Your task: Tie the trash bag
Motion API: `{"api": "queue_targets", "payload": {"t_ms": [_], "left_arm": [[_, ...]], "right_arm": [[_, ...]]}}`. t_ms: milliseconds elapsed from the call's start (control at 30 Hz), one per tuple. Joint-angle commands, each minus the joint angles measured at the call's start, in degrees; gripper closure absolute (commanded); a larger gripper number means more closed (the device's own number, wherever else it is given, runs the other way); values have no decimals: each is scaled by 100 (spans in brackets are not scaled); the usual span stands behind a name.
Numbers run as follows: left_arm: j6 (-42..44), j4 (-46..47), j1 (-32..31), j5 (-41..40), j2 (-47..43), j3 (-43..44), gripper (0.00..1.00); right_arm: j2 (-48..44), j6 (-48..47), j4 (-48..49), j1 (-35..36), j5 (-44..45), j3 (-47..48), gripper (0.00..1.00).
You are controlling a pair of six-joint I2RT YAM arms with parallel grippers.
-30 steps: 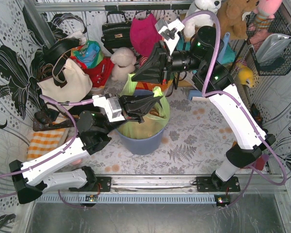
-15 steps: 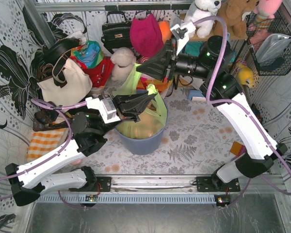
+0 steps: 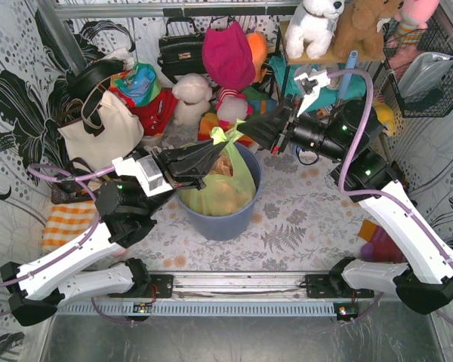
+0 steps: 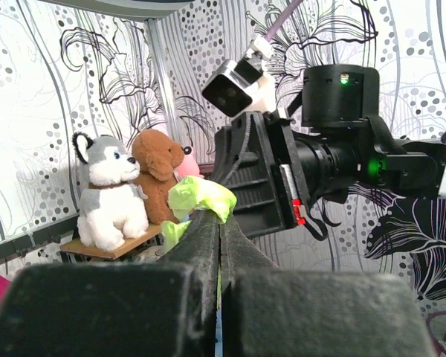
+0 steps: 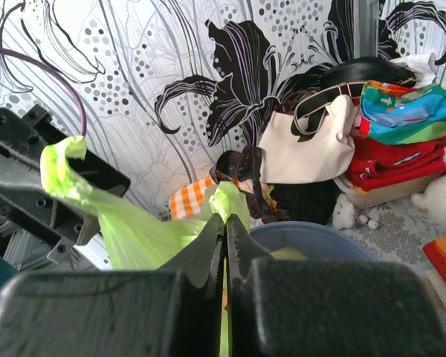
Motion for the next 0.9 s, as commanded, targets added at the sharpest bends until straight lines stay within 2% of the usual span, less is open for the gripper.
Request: {"api": "queue_targets", "payload": {"t_ms": [0,267,633,867], "left_arm": [[82,152,-29,-211,-68,-43,100],[80,-15,-29,-334,16,35,100],[140,-233,-29,-573,105,90,100],[155,-277,-29,-670,113,60,100]], "right_arm": [[-355,206,678,35,-196,-398,100],[-625,215,800,35,-1061,-919,100],[-880,467,1358,35,-1563,-1431,100],[-976,512,1392,35,-1738,-1538,100]]}}
